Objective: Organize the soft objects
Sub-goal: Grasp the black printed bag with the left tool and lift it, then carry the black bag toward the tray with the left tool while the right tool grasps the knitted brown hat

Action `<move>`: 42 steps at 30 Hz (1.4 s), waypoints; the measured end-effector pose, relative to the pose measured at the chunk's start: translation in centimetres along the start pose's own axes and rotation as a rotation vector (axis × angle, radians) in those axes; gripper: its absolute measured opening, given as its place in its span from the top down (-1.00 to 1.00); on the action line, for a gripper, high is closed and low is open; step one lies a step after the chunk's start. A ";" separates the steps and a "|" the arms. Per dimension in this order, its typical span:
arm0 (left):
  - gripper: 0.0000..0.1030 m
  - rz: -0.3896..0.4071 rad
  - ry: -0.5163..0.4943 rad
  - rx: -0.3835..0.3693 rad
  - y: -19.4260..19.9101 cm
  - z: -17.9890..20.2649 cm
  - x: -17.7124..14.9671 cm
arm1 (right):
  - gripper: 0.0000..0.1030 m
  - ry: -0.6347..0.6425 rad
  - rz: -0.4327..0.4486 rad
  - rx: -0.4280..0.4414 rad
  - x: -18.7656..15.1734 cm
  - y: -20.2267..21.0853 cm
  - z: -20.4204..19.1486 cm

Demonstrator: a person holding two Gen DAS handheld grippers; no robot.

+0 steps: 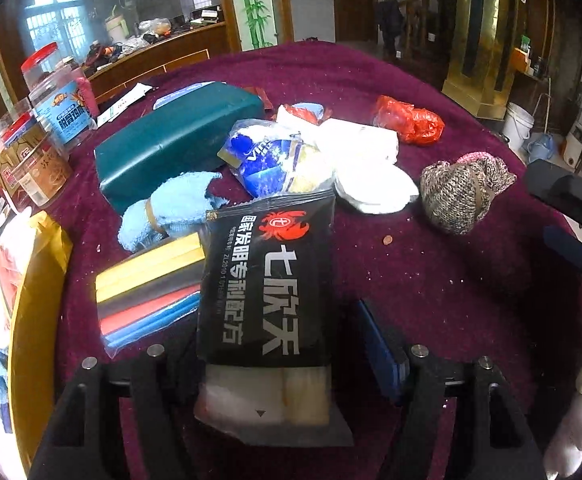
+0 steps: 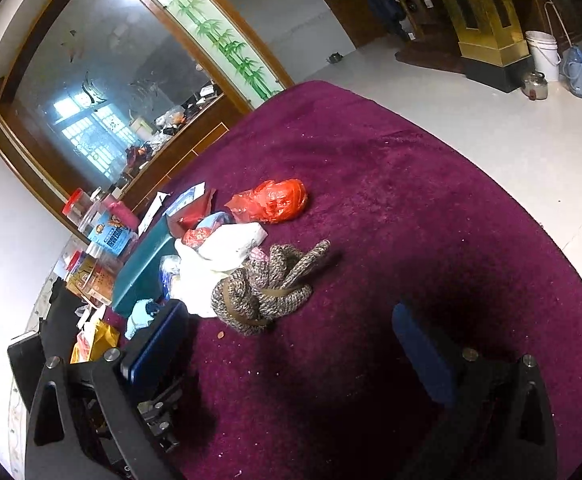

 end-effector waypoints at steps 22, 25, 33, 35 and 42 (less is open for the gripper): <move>0.11 0.188 0.170 -0.270 11.7 -2.9 -2.8 | -0.99 -0.026 -0.020 -0.057 -0.2 -0.6 1.0; 0.11 0.211 0.213 -0.305 13.5 -4.2 -3.9 | -0.99 -0.015 -0.019 -0.070 -0.3 -0.7 0.9; 0.11 0.288 0.308 -0.370 18.0 -9.0 -6.7 | -0.99 0.055 -0.040 -0.135 -0.7 -1.4 0.1; 0.11 0.298 0.322 -0.365 18.7 -10.4 -7.3 | -0.99 0.077 -0.063 -0.158 -0.7 -1.7 -0.2; 0.11 0.318 0.417 -0.326 20.0 -15.5 -9.7 | -0.99 0.113 -0.039 -0.195 1.8 0.5 -1.0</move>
Point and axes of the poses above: each gripper's, at about its wrist camera, not at the fingertips, and y roughly against the way its jaws point, z to its right, x to its top, the point moved 5 cm from there along -y, roughly the way its jaws point, and after that the axes turned 7 degrees about z, right-handed, at the moved point
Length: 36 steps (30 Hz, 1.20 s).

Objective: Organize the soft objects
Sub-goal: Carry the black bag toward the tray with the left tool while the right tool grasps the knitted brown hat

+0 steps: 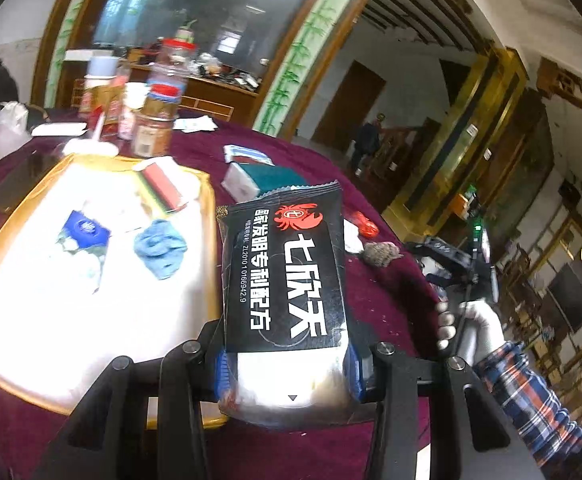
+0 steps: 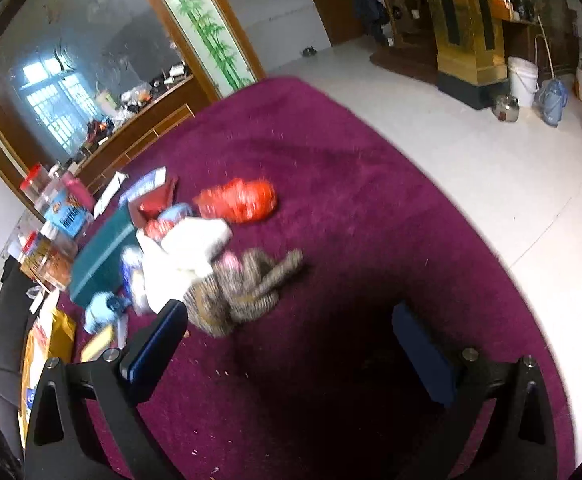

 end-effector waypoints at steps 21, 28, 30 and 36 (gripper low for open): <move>0.11 -0.032 0.008 0.114 0.2 -1.4 -0.5 | -0.16 0.110 -0.104 0.049 -1.0 -4.4 -4.9; 0.10 0.027 0.038 0.230 2.8 -6.2 0.9 | -0.16 0.135 -0.056 0.130 -1.4 0.6 -4.7; 0.10 0.049 0.041 0.325 4.1 -8.8 1.2 | -0.16 0.165 -0.045 0.166 -1.5 2.1 -5.9; 0.10 -0.013 0.064 0.498 5.1 -14.4 0.9 | -0.16 0.304 -0.072 0.333 -4.2 5.1 -13.2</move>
Point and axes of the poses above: each gripper's, at about its wrist camera, not at the fingertips, and y roughly against the way its jaws point, z to its right, x to its top, the point moved 5 cm from there along -y, roughly the way its jaws point, and after that the axes turned 7 degrees about z, right-handed, at the moved point
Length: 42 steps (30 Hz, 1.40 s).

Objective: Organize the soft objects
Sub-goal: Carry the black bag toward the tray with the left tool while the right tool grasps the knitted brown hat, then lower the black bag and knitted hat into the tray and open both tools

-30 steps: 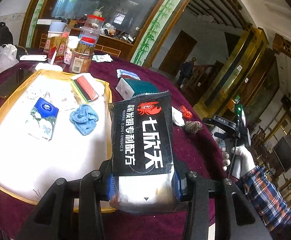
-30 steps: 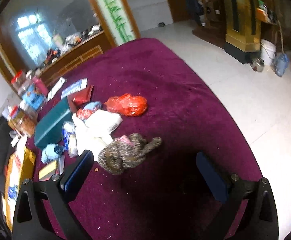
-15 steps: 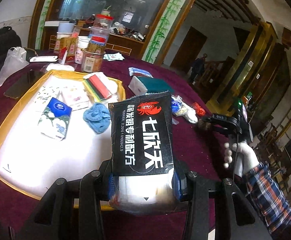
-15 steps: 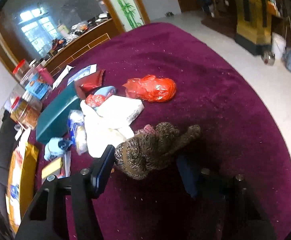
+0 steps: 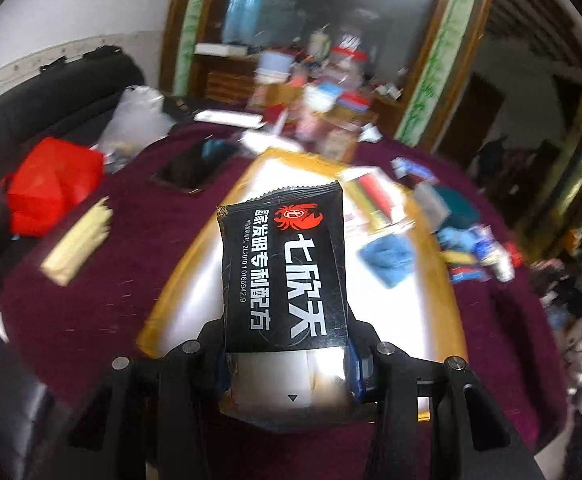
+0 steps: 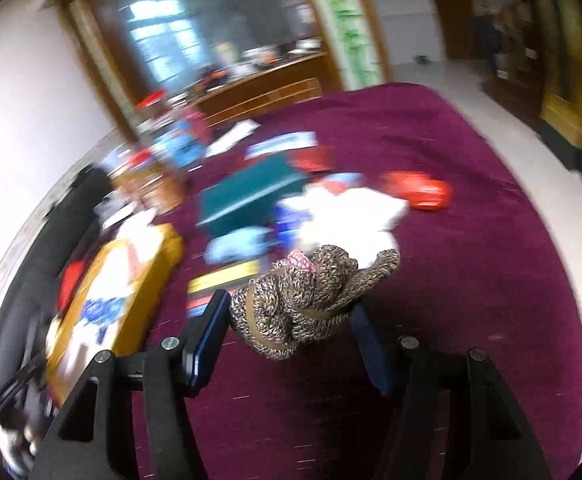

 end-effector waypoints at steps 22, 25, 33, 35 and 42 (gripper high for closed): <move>-0.02 -0.098 0.016 -0.025 -5.8 0.0 1.4 | -0.17 0.418 -0.309 0.311 -9.5 -8.6 -25.9; -0.15 -0.019 0.055 -0.033 -3.1 -1.2 1.9 | -0.17 0.452 -0.345 0.275 -10.3 -10.2 -26.4; -0.24 0.048 0.126 -0.051 -0.2 -2.8 2.3 | -0.18 0.424 -0.406 0.224 -9.1 -14.2 -26.8; -0.24 0.046 0.130 -0.057 -0.2 -2.7 2.2 | -0.19 0.435 -0.389 0.198 -8.5 -15.0 -26.9; -0.30 0.035 0.124 -0.077 0.5 -1.2 1.7 | -0.29 0.431 -0.263 0.203 -6.3 -12.8 -26.2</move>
Point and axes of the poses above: each gripper's, at about its wrist camera, not at the fingertips, and y roughly against the way its jaws point, z to its right, x to its top, the point moved 5 cm from there along -y, roughly the way its jaws point, and after that the axes turned 7 degrees about z, right-handed, at the moved point
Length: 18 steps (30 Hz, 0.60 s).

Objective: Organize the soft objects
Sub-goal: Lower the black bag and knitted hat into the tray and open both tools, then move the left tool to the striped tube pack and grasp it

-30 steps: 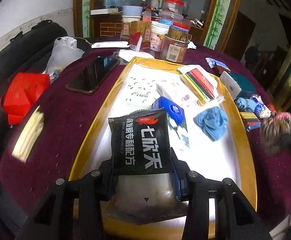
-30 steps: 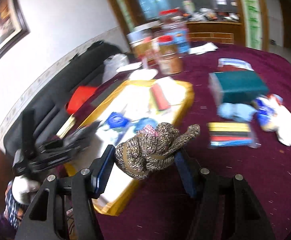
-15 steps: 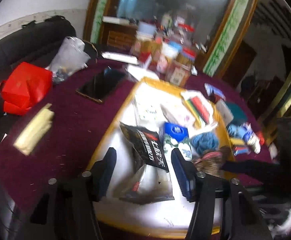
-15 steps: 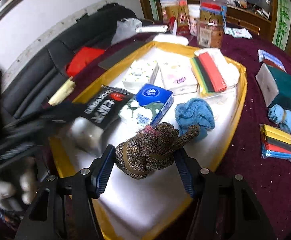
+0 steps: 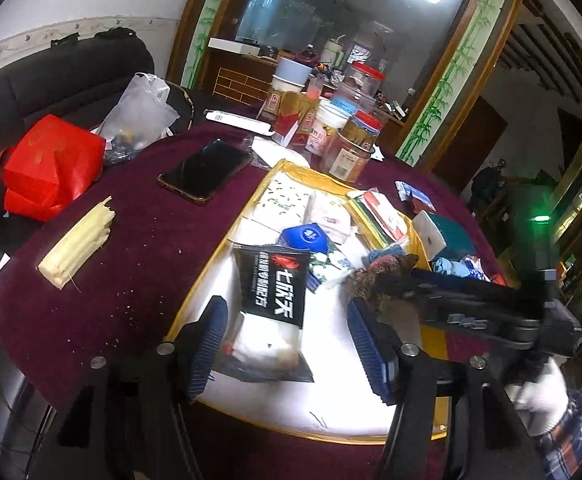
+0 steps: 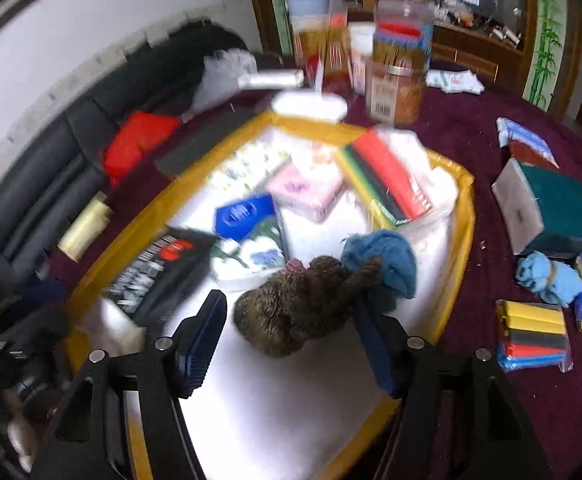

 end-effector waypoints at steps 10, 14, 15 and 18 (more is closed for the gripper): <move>-0.34 -0.024 -0.056 -0.087 -0.5 5.4 -1.2 | -0.52 -0.093 0.273 -0.110 -4.0 12.6 6.2; -0.34 -0.058 -0.127 -0.138 -1.1 9.6 -2.8 | -0.65 -0.124 0.340 -0.229 -6.8 16.7 10.1; -0.34 -0.063 -0.143 -0.154 -1.2 10.6 -3.1 | -0.65 -0.152 0.346 -0.251 -7.7 17.7 11.5; -0.34 -0.078 -0.190 -0.193 -1.7 13.5 -3.9 | -0.65 -0.219 0.356 -0.289 -9.7 19.9 14.5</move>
Point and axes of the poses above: each gripper's, at about its wrist camera, not at the fingertips, and y roughly against the way its jaws point, z to its right, x to its top, the point moved 5 cm from there along -y, roughly the way its jaws point, and after that the axes turned 7 degrees about z, right-handed, at the moved point
